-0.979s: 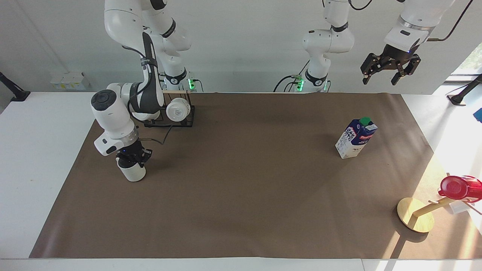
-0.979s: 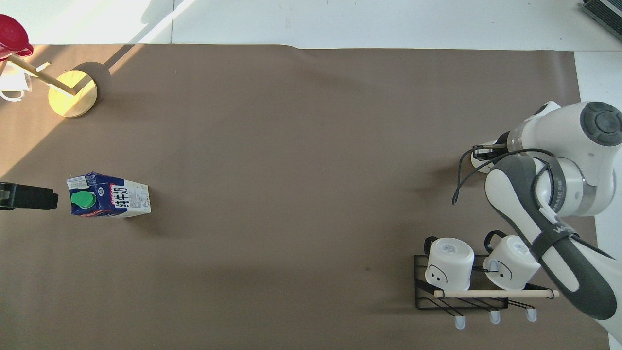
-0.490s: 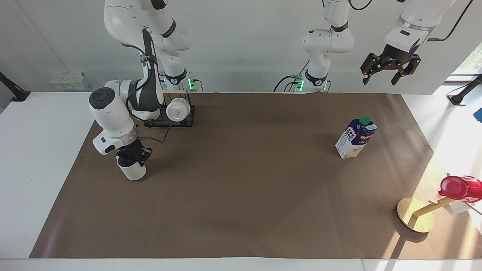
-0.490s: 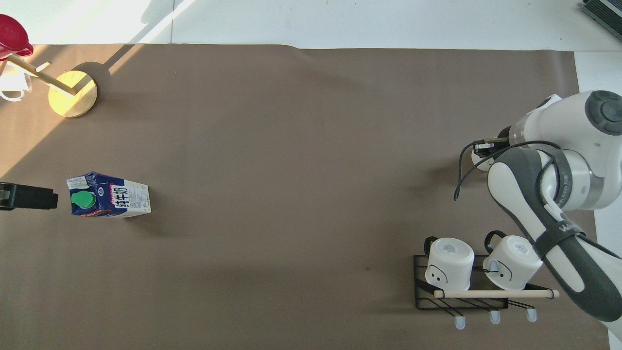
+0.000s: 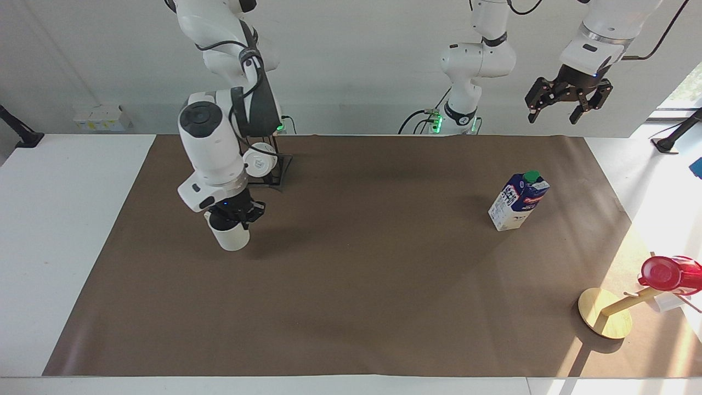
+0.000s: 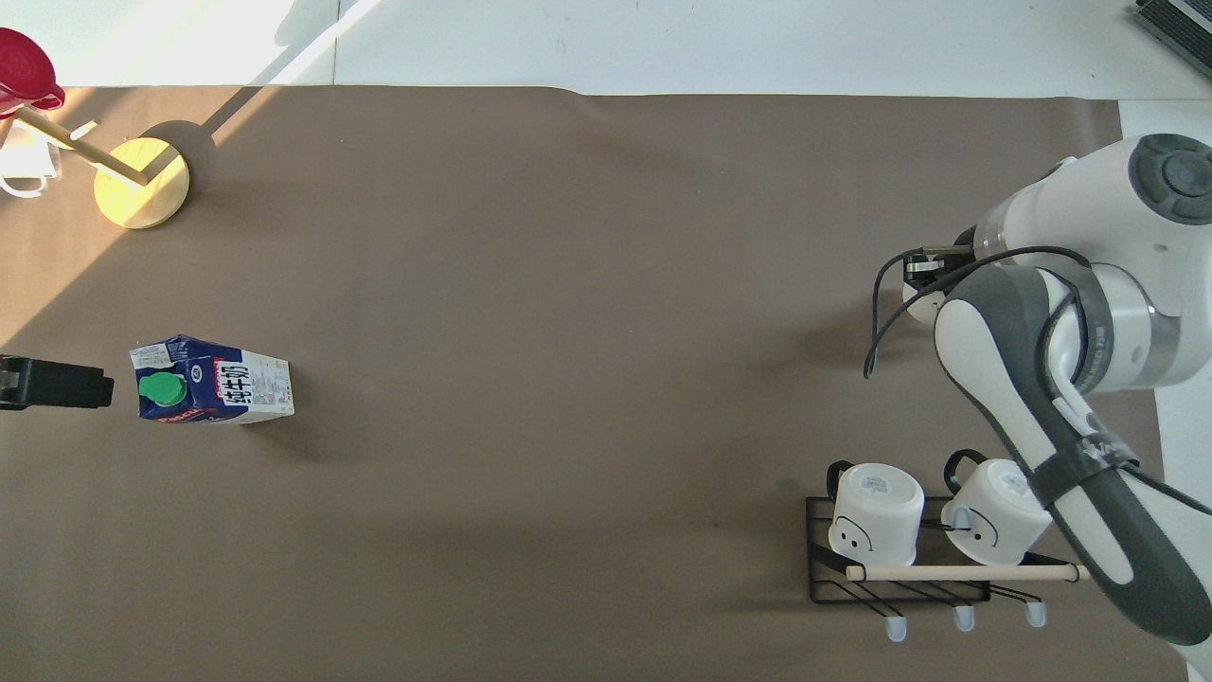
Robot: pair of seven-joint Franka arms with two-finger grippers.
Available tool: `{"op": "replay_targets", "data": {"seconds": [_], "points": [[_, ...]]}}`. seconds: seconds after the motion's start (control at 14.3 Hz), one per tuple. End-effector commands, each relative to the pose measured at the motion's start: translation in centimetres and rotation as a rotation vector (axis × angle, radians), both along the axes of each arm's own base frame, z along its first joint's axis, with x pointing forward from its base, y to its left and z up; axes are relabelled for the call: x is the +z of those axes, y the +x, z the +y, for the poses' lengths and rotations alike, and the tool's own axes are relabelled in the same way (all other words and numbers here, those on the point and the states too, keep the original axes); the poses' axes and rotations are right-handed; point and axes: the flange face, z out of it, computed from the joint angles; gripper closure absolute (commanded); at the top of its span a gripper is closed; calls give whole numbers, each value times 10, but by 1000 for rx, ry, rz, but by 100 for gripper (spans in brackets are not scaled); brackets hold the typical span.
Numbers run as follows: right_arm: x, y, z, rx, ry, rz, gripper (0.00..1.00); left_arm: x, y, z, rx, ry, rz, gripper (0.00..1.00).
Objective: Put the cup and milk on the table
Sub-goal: 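Carry the mug toward the table centre and set it down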
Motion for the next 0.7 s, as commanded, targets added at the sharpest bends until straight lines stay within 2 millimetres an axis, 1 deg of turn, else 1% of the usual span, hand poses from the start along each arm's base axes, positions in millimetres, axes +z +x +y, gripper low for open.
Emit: {"op": "replay_targets", "data": {"seconds": [0.0,0.07,0.21,0.35,0.42,0.56,0.63], "points": [[12,7,47,0,-31,-4,100,5,-3,2,9,22,4,0],[13,3,77,1,-26,-13,100,5,-3,2,9,22,4,0],[16,2,139,-44,-13,-31,100,5,-3,2,9,22,4,0],[17,-2,192,-57,1,-32,100,5,-3,1,7,22,4,0],[10,-5,216,-71,0,-27,100,5,-3,2,9,22,4,0],[-20,-14,259,-76,3,-8,100,5,-3,2,9,22,4,0],[-28,-22,278,-64,8,2,100,5,-3,2,9,22,4,0]]}}
